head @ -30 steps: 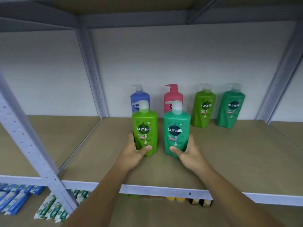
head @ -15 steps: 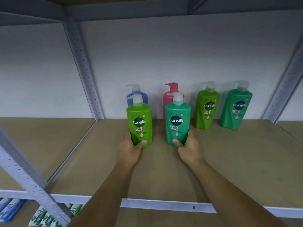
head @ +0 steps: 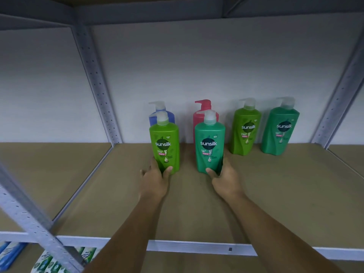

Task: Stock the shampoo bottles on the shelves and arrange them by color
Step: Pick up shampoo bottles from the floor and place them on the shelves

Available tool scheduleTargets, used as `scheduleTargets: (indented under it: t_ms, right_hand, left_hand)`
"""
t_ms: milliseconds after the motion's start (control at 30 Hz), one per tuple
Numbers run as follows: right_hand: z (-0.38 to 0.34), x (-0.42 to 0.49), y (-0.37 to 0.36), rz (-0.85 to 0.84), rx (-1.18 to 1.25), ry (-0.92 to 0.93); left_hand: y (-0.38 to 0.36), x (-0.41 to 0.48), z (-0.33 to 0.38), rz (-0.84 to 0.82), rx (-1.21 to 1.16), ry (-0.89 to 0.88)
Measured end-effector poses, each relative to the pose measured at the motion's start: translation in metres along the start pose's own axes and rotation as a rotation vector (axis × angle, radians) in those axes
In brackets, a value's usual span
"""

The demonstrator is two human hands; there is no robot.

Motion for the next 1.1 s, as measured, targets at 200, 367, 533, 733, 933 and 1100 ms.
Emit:
scheduleTargets:
  t_ms: [200,367,533,733,933,1100]
  right_hand:
    - [0.001,0.001,-0.004,-0.002,-0.090,-0.024]
    - [-0.005,0.000,-0.006,0.024,-0.257,-0.019]
    - [0.006,0.006,-0.011,0.013,-0.306,-0.060]
    - [0.015,0.013,-0.019,0.009,-0.447,-0.060]
    - [0.004,-0.008,-0.014,-0.173,-0.498,-0.084]
    - [-0.025,-0.098,0.001,-0.450,-0.628,0.147]
  left_hand:
    - [-0.004,0.001,-0.001,-0.032,0.069,0.013]
    - [-0.007,0.003,-0.003,-0.058,0.106,0.020]
    - [-0.007,0.000,0.002,-0.073,0.147,0.006]
    - [-0.010,0.002,0.001,-0.069,0.166,0.003]
    - [-0.004,-0.019,0.000,-0.150,0.279,-0.062]
    - [0.013,-0.087,0.006,-0.303,0.314,-0.209]
Point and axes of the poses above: each hand's wrist, its own x-axis towards the middle knuckle, its own y-axis out of the back of the hand, z = x × y, the point moved 6 cm from there along x, towards the middle knuckle, and after that the axes turned 5 degrees about -z, right-handed, at the moved point
